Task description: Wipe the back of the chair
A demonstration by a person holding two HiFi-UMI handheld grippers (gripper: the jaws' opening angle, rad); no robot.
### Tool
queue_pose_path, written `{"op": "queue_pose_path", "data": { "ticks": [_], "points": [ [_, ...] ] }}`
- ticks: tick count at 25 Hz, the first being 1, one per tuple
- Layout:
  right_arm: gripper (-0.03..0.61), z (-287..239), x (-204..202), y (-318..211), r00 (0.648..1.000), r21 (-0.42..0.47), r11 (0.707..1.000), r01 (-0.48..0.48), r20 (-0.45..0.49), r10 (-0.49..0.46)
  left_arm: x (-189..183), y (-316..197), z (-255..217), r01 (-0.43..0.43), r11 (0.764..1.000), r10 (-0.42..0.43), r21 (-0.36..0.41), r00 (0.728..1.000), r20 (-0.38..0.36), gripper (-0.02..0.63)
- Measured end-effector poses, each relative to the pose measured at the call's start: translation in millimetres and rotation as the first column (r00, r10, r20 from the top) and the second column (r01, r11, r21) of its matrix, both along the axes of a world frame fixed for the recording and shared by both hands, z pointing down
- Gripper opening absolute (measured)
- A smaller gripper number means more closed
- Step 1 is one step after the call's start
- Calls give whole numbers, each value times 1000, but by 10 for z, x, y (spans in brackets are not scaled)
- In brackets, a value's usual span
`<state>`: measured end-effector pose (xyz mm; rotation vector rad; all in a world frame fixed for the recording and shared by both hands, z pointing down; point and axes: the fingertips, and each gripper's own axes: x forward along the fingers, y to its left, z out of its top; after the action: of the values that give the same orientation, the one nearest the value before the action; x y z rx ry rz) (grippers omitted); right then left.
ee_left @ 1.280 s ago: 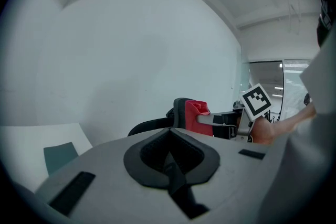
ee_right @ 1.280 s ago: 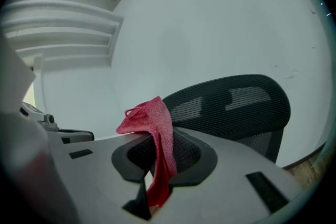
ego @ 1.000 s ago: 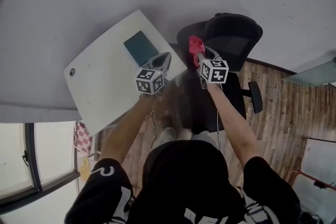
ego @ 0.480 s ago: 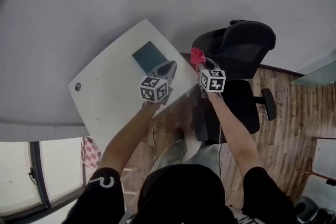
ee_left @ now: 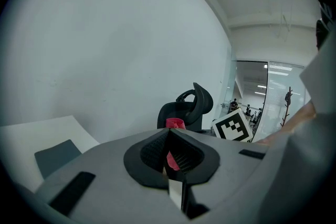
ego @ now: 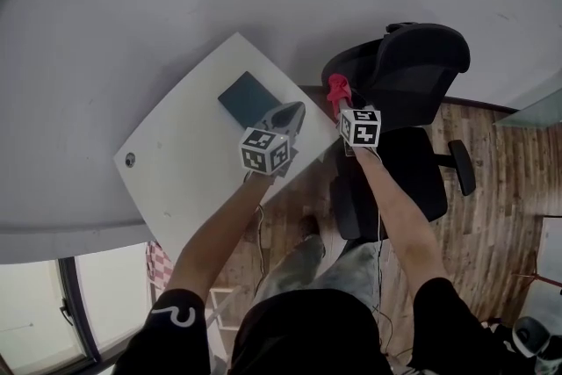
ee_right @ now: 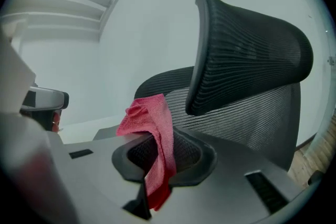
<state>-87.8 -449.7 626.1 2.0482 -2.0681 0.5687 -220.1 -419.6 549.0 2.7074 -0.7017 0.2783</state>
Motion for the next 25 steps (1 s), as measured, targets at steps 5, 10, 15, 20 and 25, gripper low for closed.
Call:
{"op": "queue_pose_path", "data": {
  "ticks": [5, 10, 15, 20, 25],
  "points": [
    [72, 94, 59, -12, 1000, 6, 1000, 11, -12, -11, 106, 93, 176, -15, 1000, 15, -23, 1000, 8, 26],
    [72, 224, 127, 29, 998, -18, 999, 41, -42, -41, 258, 218, 266, -29, 999, 30, -38, 999, 24, 26],
    [72, 370, 351, 81, 996, -54, 997, 58, -62, -61, 476, 326, 317, -30, 999, 32, -42, 999, 44, 26],
    [72, 342, 811, 97, 997, -60, 997, 46, -60, -49, 833, 486, 301, -35, 999, 37, -33, 998, 57, 25],
    [72, 263, 1203, 99, 997, -61, 997, 53, -58, -56, 1228, 555, 257, -22, 999, 23, -28, 998, 57, 26]
  ]
}}
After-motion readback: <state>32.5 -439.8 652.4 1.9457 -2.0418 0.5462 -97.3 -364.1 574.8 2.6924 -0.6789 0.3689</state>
